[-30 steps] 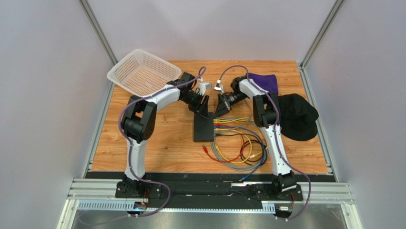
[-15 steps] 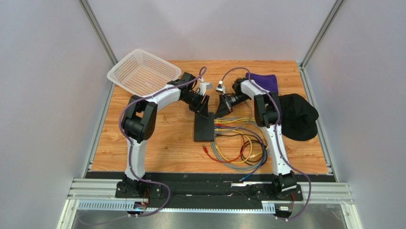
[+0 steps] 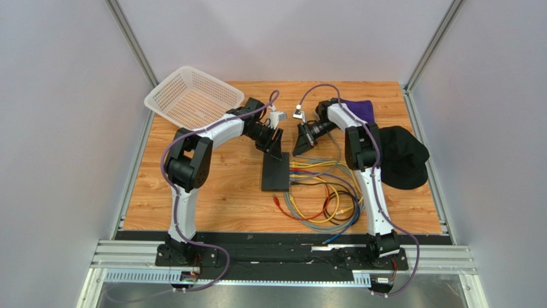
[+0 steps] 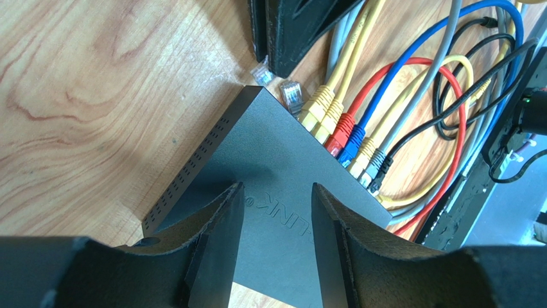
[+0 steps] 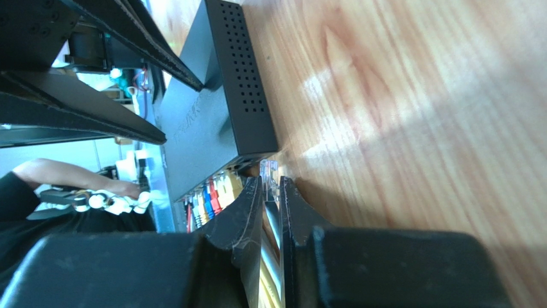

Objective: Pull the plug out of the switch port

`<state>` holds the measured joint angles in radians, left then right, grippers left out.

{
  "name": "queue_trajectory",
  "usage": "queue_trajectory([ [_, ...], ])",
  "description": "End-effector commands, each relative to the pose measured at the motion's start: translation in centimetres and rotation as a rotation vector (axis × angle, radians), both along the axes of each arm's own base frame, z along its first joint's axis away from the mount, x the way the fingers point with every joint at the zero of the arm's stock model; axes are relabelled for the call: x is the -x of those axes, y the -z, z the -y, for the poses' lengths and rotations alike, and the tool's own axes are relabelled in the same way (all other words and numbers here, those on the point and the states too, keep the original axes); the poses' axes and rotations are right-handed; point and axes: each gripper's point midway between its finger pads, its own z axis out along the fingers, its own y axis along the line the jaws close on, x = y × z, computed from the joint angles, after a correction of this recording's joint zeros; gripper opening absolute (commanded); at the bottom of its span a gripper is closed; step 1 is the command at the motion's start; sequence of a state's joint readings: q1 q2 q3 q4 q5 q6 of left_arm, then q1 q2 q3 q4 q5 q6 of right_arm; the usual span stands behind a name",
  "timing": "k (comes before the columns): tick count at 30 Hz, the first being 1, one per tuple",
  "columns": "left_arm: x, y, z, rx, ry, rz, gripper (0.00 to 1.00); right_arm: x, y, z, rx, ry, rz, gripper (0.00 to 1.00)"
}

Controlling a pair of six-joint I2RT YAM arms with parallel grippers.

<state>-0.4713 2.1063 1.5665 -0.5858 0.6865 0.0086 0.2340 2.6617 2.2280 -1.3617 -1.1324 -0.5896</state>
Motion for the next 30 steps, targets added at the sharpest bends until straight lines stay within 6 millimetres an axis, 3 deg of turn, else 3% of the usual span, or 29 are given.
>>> queue_trajectory([
  [1,1.1,4.4,-1.9,-0.132,0.004,-0.056,0.54,3.3,-1.3,1.6,0.065,-0.040,-0.114,0.00],
  [3,1.1,4.4,-1.9,-0.134,0.009,-0.054,0.54,2.8,-2.3,2.1,0.050,-0.023,-0.079,0.00],
  [6,1.1,4.3,-1.8,-0.132,0.008,-0.051,0.54,0.3,-5.5,3.1,0.032,0.031,0.062,0.00],
  [7,1.1,4.4,-1.8,-0.132,0.008,-0.051,0.55,-0.8,-6.0,3.5,0.047,0.041,0.125,0.00],
  [8,1.1,4.4,-1.8,-0.132,0.007,-0.051,0.55,-2.2,-8.2,4.1,0.049,0.059,0.215,0.00],
  [12,0.6,4.0,-1.6,-0.124,0.006,-0.032,0.56,-6.1,-11.7,5.8,0.117,0.143,0.446,0.00],
  [13,0.5,3.9,-1.5,-0.120,0.008,-0.027,0.56,-8.6,-11.7,6.6,0.169,0.186,0.558,0.00],
  [15,0.2,3.3,-1.2,-0.110,0.009,-0.014,0.57,-10.1,-12.0,7.6,0.235,0.268,0.604,0.00],
  [16,0.0,2.9,-1.1,-0.103,0.010,-0.007,0.57,-12.4,-11.9,8.8,0.293,0.330,0.682,0.00],
  [19,-0.4,1.8,-0.8,-0.088,0.005,0.010,0.58,-15.9,-11.2,11.4,0.450,0.474,0.736,0.00],
  [22,-0.4,1.1,-0.6,-0.072,-0.019,0.000,0.58,-18.1,-10.7,12.7,0.505,0.575,0.734,0.04],
  [23,-0.3,0.8,-0.4,-0.058,-0.014,-0.002,0.58,-18.5,-10.7,12.7,0.509,0.595,0.730,0.09],
  [24,-0.4,0.5,-0.3,-0.052,-0.019,0.001,0.58,-18.9,-10.3,12.6,0.507,0.622,0.702,0.26],
  [27,-1.2,-1.8,-0.1,-0.028,-0.046,0.038,0.61,-18.1,-11.5,11.4,0.449,0.621,0.679,0.51],
  [28,-1.6,-3.3,-0.1,-0.011,-0.054,0.072,0.63,-16.7,-13.0,10.1,0.392,0.583,0.686,0.55],
  [30,-2.5,-5.5,-0.3,0.018,-0.081,0.116,0.66,-14.9,-14.2,8.9,0.341,0.533,0.683,0.61],
])
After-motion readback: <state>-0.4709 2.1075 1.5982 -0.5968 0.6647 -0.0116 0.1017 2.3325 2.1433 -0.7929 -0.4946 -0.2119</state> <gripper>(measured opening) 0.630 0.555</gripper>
